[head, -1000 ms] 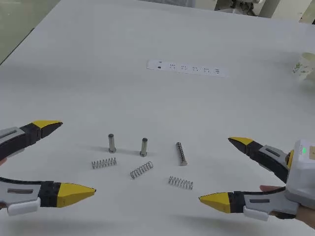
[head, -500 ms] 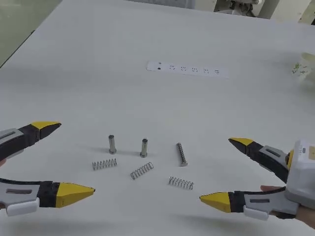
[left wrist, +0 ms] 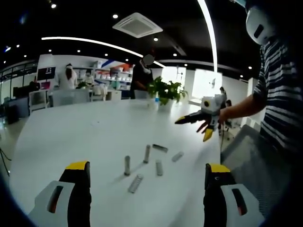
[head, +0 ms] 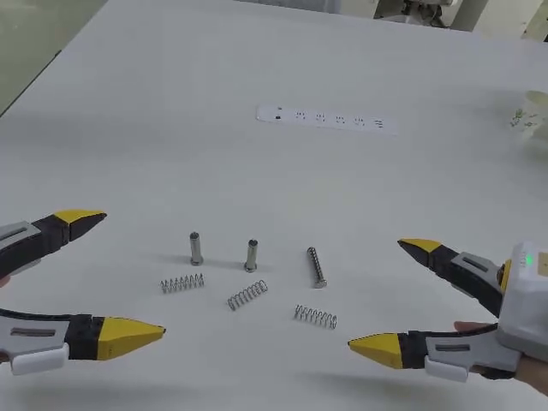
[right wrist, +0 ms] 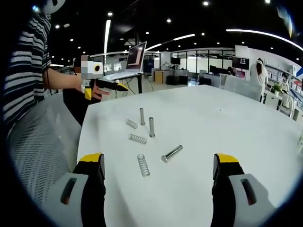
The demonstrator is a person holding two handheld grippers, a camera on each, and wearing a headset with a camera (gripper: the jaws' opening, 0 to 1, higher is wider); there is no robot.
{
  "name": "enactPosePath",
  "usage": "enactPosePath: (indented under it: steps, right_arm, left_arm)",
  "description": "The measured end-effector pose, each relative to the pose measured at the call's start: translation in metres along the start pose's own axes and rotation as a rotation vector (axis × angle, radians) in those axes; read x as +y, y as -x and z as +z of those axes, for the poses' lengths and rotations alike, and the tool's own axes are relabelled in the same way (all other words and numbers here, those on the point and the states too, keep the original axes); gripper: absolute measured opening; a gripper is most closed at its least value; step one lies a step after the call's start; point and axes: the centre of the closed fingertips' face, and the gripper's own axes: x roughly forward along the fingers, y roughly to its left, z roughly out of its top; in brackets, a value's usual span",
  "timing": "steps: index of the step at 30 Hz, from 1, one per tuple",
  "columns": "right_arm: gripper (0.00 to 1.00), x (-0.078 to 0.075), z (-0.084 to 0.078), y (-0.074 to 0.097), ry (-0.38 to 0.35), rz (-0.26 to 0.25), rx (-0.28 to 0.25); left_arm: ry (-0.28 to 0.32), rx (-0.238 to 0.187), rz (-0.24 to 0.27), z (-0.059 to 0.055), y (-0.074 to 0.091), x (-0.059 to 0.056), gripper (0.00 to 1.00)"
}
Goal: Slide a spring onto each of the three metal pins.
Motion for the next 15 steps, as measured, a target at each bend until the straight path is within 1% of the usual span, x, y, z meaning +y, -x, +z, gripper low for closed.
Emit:
enactPosePath:
  steps: [7,10,15]
  right_arm:
    - [0.95,-0.0002,-0.0021,-0.0002,-0.003,-0.002,0.004]
    - [0.94,-0.0002,-0.0021,-0.0001,-0.003,-0.004,0.003]
    - [0.94,-0.0007,-0.0016,0.0007,-0.004,-0.006,0.003]
  left_arm:
    - [0.002,0.000,0.004,0.0008,0.0009,0.0023,0.98]
    - [-0.004,0.008,0.008,-0.0008,0.0018,0.0036,0.98]
    - [-0.006,0.008,0.009,-0.0006,0.0033,0.0034,0.98]
